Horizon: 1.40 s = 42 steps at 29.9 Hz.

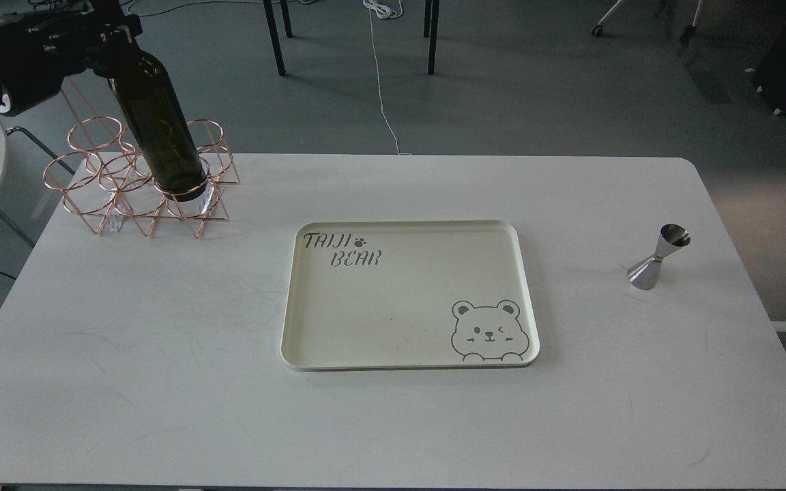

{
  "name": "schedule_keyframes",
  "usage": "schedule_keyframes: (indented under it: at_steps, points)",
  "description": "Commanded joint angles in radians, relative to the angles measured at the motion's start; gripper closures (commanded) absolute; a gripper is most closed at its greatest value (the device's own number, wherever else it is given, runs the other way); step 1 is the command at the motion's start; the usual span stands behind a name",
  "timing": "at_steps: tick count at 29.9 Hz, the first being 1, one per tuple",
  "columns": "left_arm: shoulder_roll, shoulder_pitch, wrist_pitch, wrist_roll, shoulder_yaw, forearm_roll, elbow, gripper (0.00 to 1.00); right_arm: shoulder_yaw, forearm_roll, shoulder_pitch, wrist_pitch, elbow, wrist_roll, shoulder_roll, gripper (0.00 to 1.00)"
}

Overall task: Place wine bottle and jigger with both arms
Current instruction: 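Lower the bottle upright into a slot of the copper rack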

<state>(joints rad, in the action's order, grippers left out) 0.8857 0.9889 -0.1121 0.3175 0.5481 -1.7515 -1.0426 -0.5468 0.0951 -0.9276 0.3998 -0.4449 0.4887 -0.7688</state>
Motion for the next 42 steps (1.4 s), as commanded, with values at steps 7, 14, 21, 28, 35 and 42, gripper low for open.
schedule_keyframes:
  at_steps: [7,14,21,28,35,42]
  points:
    - [-0.037,-0.013,0.002,-0.002,-0.042,0.004,0.003,0.77,0.001,0.0,0.003,-0.001,0.0,0.0,0.002,0.03]
    - [-0.047,-0.022,0.045,-0.003,-0.08,0.017,0.022,0.68,0.001,0.0,0.004,0.001,0.002,0.0,0.002,0.03]
    - [-0.057,-0.027,0.045,-0.006,-0.091,0.043,0.065,0.34,0.001,0.0,0.003,0.001,0.002,0.0,0.002,0.03]
    - [-0.059,-0.027,0.043,-0.011,-0.096,0.066,0.067,0.26,0.002,0.0,0.006,0.002,0.002,0.0,0.003,0.03]
    - [-0.06,-0.027,0.046,-0.009,-0.097,0.086,0.067,0.23,0.001,0.0,0.006,0.004,0.0,0.0,0.002,0.03]
    - [-0.059,-0.027,0.045,0.0,-0.119,0.08,0.067,0.79,0.001,0.0,0.006,0.005,0.0,0.0,0.003,0.03]
